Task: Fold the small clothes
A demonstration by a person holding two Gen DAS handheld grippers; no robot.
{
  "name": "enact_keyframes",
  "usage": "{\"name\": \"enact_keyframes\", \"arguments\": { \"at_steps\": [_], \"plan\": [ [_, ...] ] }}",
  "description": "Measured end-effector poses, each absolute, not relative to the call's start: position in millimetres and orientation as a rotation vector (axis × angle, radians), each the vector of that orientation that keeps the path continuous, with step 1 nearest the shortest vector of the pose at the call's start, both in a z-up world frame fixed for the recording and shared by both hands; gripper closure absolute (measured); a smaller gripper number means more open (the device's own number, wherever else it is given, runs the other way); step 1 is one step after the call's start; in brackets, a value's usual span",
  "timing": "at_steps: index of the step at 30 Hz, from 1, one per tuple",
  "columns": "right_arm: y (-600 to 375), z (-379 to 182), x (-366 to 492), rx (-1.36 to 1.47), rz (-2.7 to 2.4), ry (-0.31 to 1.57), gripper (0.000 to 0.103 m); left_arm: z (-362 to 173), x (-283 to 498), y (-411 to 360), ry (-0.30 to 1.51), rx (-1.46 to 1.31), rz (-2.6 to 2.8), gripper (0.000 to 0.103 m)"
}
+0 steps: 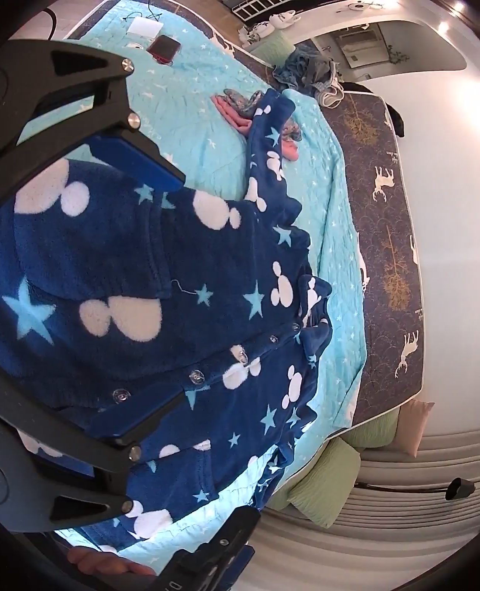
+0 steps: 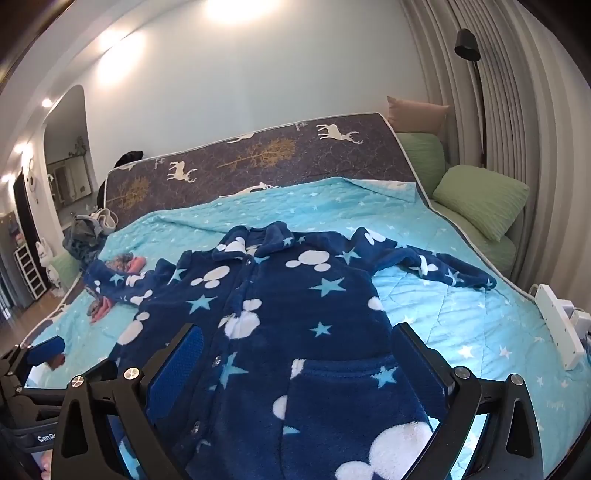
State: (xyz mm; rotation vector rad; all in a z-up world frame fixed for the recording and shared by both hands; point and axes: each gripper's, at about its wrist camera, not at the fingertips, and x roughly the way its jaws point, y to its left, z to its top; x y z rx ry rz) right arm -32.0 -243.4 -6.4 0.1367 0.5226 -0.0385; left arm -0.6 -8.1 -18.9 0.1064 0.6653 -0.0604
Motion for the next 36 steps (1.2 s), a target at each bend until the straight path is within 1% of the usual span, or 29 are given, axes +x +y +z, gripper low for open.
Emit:
{"name": "enact_keyframes", "arguments": {
  "at_steps": [18, 36],
  "plan": [
    [-228.2, -4.0, -32.8, 0.083, -0.027, 0.515, 0.0, -21.3, -2.6, 0.6, 0.676, 0.092, -0.068, 0.001],
    [-227.6, -5.0, -33.4, 0.088, -0.027, 0.514, 0.0, -20.1, -2.5, 3.1, 0.671, 0.092, -0.07, 0.001]
  ]
}}
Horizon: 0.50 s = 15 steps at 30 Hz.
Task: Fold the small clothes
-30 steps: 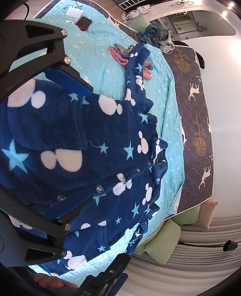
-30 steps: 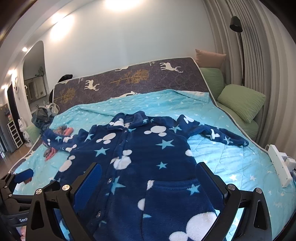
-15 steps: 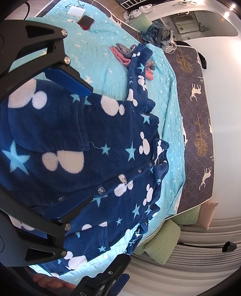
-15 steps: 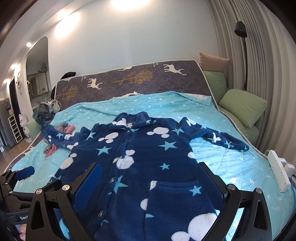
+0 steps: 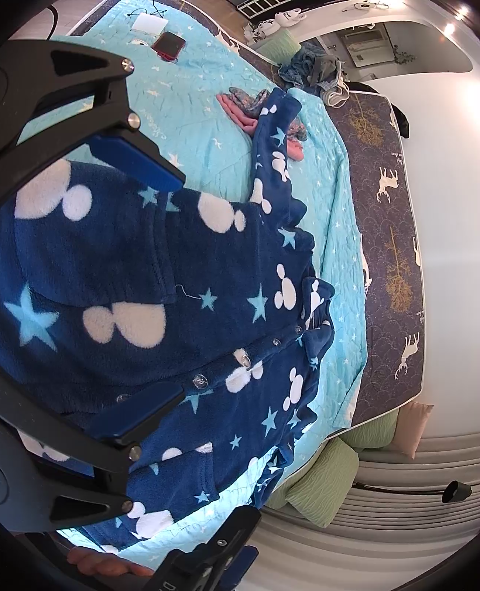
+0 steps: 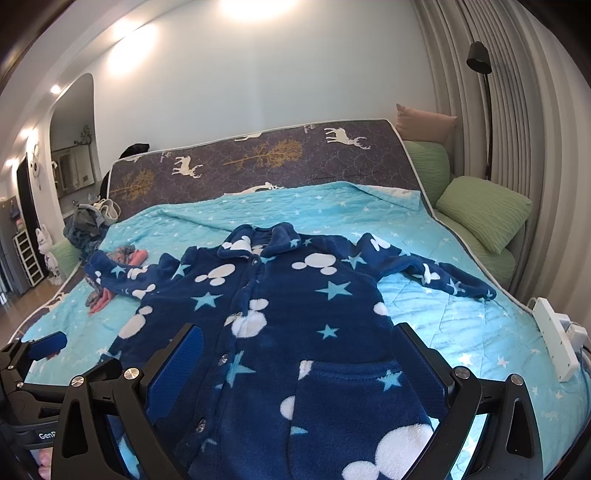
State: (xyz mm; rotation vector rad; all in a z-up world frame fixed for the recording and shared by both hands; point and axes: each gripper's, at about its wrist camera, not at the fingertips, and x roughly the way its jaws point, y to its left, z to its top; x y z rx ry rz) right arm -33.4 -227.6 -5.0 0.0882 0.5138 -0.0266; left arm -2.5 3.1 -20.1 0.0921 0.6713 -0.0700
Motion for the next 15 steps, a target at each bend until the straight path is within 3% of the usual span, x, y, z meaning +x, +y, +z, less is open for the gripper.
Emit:
{"name": "enact_keyframes", "arguments": {
  "at_steps": [15],
  "plan": [
    [-227.7, -5.6, -33.6, 0.087, -0.026, 0.513, 0.0, -18.9, -0.3, 6.1, 0.681, 0.076, -0.081, 0.001]
  ]
}}
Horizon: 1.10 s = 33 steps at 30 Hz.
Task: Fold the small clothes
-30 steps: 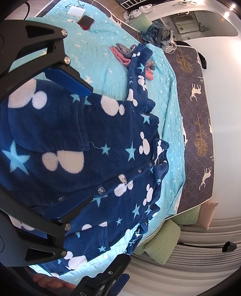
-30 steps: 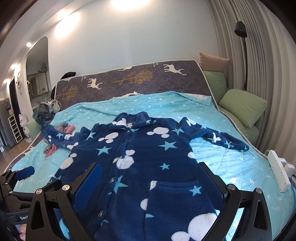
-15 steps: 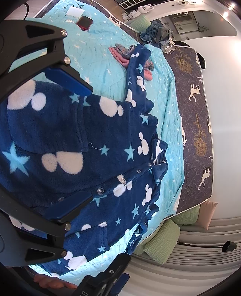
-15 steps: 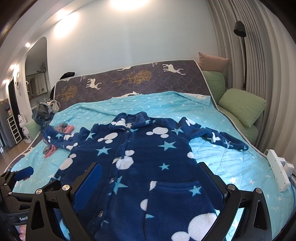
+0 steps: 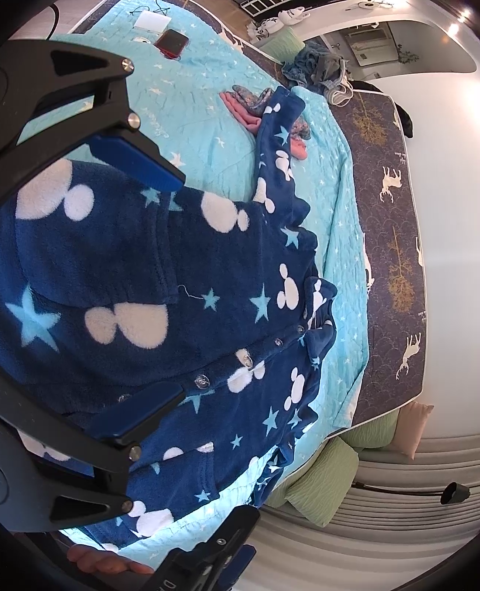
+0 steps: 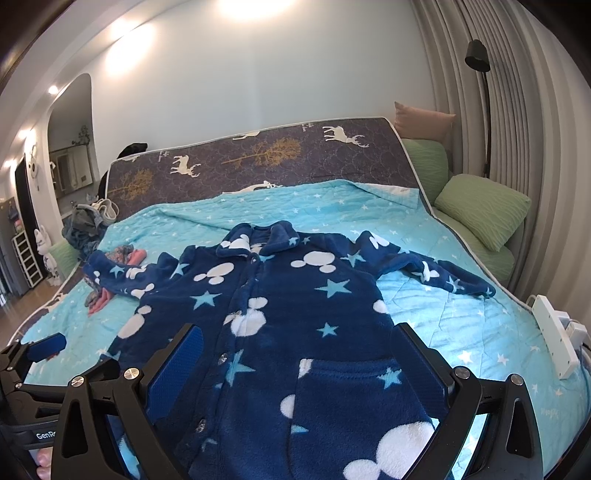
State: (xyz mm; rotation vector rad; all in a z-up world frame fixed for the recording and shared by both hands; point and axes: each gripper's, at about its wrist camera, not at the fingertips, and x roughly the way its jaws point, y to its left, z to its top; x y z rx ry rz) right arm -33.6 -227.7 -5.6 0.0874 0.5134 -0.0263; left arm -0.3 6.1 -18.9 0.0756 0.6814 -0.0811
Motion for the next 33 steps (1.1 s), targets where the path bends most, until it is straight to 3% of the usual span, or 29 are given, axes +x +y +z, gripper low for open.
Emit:
{"name": "enact_keyframes", "arguments": {
  "at_steps": [33],
  "plan": [
    [-212.8, -4.9, -35.3, 0.052, -0.037, 0.532, 0.0, -30.3, -0.3, 33.7, 0.696, -0.002, -0.103, 0.001]
  ]
}}
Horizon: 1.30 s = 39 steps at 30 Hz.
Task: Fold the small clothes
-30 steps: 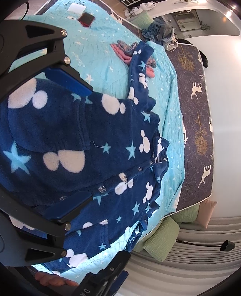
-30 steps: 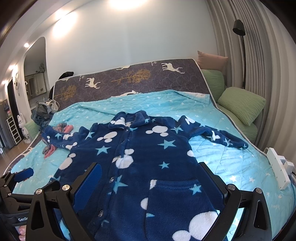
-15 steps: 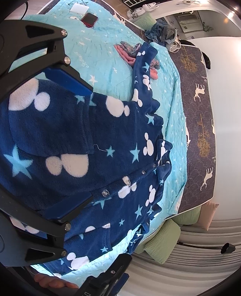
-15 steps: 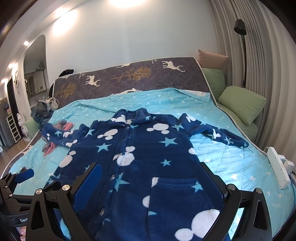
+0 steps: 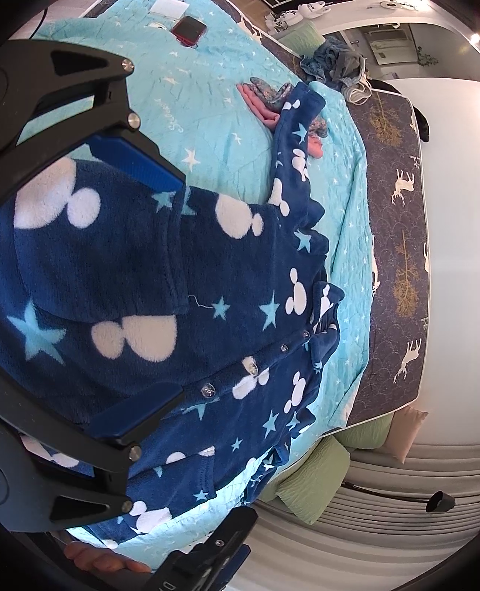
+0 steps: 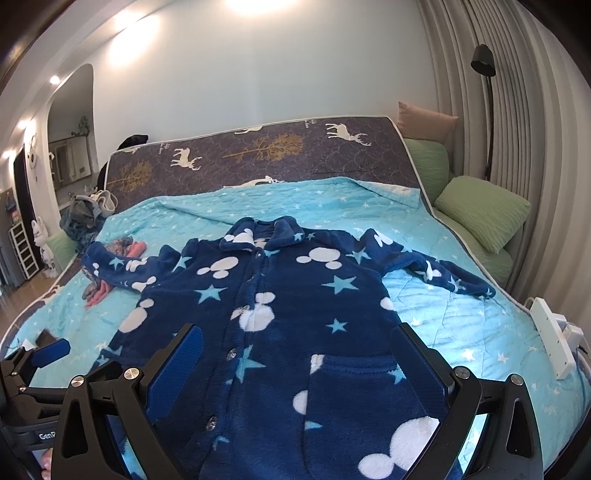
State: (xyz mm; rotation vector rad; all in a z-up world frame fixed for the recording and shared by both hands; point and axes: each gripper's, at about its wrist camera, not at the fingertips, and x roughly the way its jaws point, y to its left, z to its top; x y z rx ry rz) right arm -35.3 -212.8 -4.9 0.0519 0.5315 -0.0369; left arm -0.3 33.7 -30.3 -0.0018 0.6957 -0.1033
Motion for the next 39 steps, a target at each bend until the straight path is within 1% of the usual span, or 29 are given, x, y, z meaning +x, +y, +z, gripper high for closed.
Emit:
{"name": "enact_keyframes", "arguments": {
  "at_steps": [13, 19, 22, 26, 31, 35, 39],
  "plan": [
    [-192.6, 2.3, -26.9, 0.02, -0.06, 0.561, 0.0, -29.5, 7.0, 64.0, 0.664, -0.061, -0.09, 0.001],
    [-179.7, 4.6, -15.7, 0.006, -0.058, 0.577, 0.0, -30.6, 21.3, 94.1, 0.658, -0.096, -0.05, 0.001],
    [-175.4, 4.3, -9.8, 0.007, -0.056, 0.58, 0.0, -30.9, 38.0, 122.8, 0.656, -0.136, -0.008, 0.001],
    [-172.4, 1.0, 0.0, -0.021, -0.059, 0.578, 0.0, -34.8, 77.5, 182.8, 0.67, -0.246, 0.087, 0.001],
    [-179.2, 1.6, 18.3, -0.027, -0.086, 0.57, 0.0, -53.2, 160.7, 266.9, 0.725, -0.45, 0.129, 0.001],
    [-188.1, -0.2, 36.2, -0.015, -0.127, 0.577, 0.0, -85.2, 233.9, 314.7, 0.776, -0.575, 0.157, 0.001],
    [-191.9, -6.9, 54.1, -0.04, -0.164, 0.598, 0.0, -121.2, 283.9, 341.6, 0.811, -0.725, 0.156, 0.001]
  ]
}}
